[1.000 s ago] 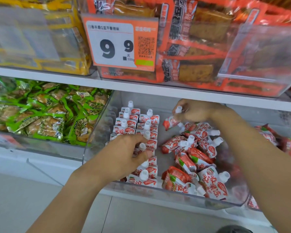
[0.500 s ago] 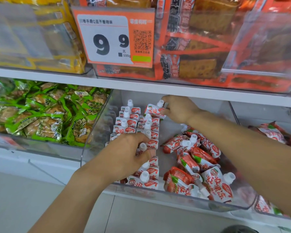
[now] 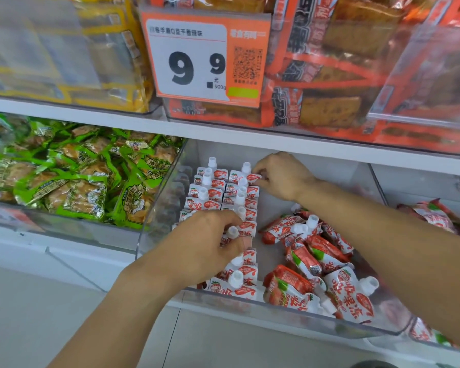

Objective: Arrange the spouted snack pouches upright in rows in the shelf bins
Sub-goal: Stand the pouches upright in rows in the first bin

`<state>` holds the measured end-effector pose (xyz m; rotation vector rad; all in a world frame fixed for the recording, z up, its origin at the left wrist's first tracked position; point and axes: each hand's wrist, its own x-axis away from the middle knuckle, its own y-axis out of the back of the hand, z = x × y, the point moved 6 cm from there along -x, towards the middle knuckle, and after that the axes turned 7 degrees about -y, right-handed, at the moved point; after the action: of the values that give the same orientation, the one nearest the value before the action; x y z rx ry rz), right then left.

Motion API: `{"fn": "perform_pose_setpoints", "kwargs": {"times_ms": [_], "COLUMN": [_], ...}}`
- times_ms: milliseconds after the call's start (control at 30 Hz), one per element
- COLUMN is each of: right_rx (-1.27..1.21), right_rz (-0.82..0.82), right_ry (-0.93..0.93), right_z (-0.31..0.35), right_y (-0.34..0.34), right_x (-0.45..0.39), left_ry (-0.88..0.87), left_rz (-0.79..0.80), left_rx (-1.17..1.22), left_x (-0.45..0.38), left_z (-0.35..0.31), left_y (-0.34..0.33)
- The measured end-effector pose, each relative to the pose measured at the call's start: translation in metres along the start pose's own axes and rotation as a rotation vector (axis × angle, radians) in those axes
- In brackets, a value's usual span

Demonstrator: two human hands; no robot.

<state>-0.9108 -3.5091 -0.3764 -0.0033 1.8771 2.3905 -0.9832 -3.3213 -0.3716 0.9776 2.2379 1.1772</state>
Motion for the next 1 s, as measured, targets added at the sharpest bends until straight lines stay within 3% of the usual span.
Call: {"fn": "perform_pose_setpoints", "kwargs": {"times_ms": [133,233,333,467,667,1000], "right_rx": [-0.155,-0.05,0.076,-0.045,0.028,0.006], "right_rz": [0.028,0.08,0.011,-0.043,-0.156,0.068], "right_ry": [0.037,0.132,0.067,-0.088,-0.088,-0.031], "right_z": [0.004,0.012,0.011,-0.002,0.007,0.006], "right_y": [0.01,-0.002,-0.006,0.0,-0.001,-0.022], "right_x": [0.006,0.004,0.001,-0.002,0.004,0.007], "left_ry": [-0.017,-0.017,-0.014,-0.019,-0.014,-0.035], "left_rz": [-0.013,-0.014,-0.012,-0.016,-0.02,-0.029], "left_rx": [0.004,0.005,0.008,0.009,0.005,-0.009], "left_x": [0.002,0.002,0.001,0.001,0.003,0.004], "left_z": [0.002,0.002,0.003,0.003,0.0,-0.001], "left_y": [0.0,-0.001,-0.002,-0.001,0.001,0.003]}}
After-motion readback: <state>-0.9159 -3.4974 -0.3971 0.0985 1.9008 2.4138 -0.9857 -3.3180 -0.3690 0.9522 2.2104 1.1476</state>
